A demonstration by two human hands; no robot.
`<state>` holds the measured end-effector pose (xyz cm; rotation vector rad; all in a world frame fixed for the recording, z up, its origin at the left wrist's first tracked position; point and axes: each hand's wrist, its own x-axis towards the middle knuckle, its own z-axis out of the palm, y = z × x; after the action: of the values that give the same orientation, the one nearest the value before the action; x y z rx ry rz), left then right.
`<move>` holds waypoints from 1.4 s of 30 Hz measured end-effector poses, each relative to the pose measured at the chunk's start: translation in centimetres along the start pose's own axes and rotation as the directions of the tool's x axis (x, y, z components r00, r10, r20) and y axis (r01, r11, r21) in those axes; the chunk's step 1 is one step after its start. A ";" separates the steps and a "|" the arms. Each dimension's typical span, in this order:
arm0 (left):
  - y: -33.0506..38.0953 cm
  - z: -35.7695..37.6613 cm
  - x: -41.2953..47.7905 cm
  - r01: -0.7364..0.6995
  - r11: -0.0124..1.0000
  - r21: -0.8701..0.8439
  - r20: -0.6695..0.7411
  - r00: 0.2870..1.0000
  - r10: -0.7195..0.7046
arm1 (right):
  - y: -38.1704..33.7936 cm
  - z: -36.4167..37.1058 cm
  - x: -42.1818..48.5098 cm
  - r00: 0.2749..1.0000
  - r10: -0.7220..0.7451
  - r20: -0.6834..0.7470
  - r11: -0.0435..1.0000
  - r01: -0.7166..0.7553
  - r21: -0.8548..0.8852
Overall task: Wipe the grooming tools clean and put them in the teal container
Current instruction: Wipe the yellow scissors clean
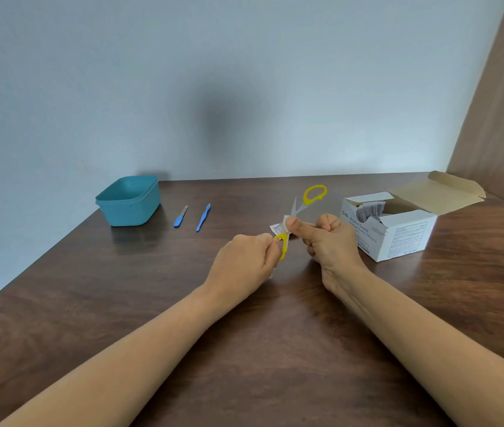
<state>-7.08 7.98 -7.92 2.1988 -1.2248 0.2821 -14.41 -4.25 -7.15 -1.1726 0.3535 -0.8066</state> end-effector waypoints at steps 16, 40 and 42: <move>-0.9 0.4 0.1 -0.023 0.994 0.107 -0.016 1.000 0.025 | 0.4 0.4 -0.2 0.999 0.041 0.003 0.999 -0.041 -0.006; 0.0 0.7 0.1 -0.049 0.988 0.148 0.044 0.998 0.043 | -0.3 -0.2 0.3 0.959 0.009 -0.282 0.972 0.058 0.228; 0.0 0.7 0.0 -0.054 0.986 0.155 0.053 0.997 0.046 | -0.6 -0.3 0.3 0.951 0.029 -0.308 0.967 0.051 0.248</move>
<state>-7.12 7.51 -8.50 2.3230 -1.3269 0.3574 -14.59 -4.79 -6.70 -0.8087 0.4869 -1.0182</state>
